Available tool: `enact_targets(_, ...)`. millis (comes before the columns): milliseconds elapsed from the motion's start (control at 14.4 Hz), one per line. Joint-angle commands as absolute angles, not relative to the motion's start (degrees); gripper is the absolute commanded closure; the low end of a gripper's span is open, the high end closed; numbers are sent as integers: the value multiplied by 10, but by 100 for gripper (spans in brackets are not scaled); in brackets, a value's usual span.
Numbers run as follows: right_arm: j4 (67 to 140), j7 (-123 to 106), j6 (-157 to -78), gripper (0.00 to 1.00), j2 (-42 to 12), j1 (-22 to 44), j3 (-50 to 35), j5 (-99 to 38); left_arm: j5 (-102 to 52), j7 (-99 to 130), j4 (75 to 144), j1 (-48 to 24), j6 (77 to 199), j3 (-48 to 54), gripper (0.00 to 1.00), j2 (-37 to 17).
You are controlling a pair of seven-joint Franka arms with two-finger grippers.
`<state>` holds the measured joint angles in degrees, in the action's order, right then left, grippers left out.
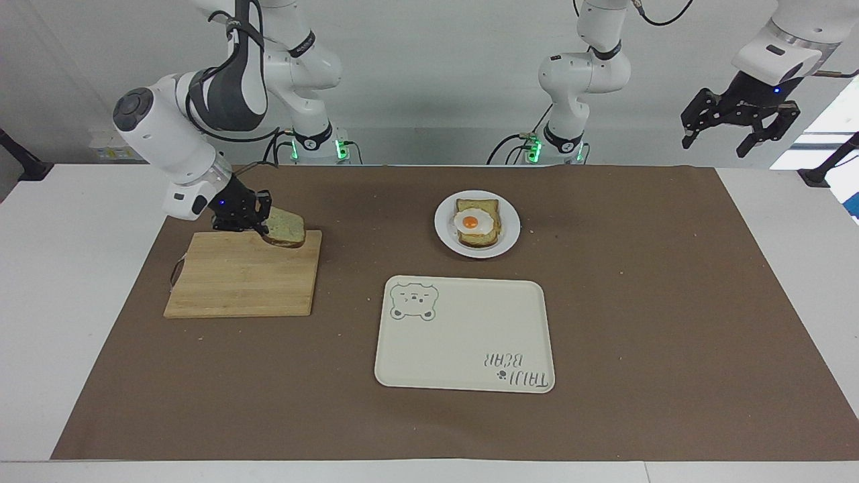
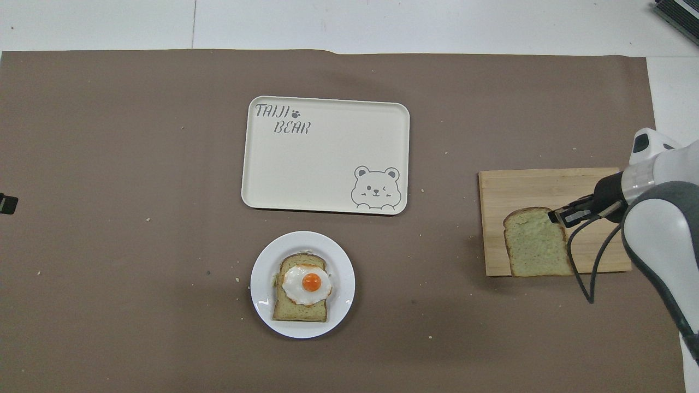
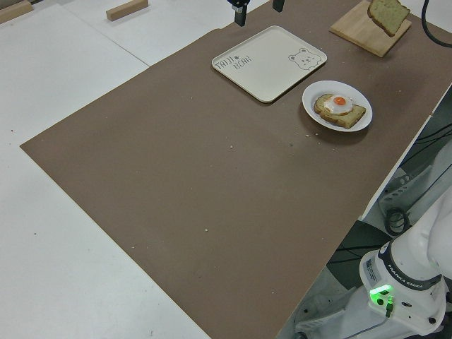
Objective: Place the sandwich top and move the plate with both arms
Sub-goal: 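Carry the bread slice with the right gripper over the egg toast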
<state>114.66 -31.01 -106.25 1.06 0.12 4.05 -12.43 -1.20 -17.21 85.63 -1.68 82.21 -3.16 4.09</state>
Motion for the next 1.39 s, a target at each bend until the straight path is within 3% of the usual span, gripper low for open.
enact_targets(0,1159,-259,-1038,100,35,26,38,-129,-14,-171,867,-17,821,-31,0,53)
enact_targets(348,1172,-135,-1027,100,53,118,38,-105,-14,-170,867,-18,821,-31,0,53)
enact_targets(1043,1183,68,-1037,100,62,237,36,-112,-14,-170,867,-18,822,-31,0,53)
enact_targets(1321,1183,109,-1105,100,37,285,33,-142,-14,-170,867,-18,821,-31,0,53)
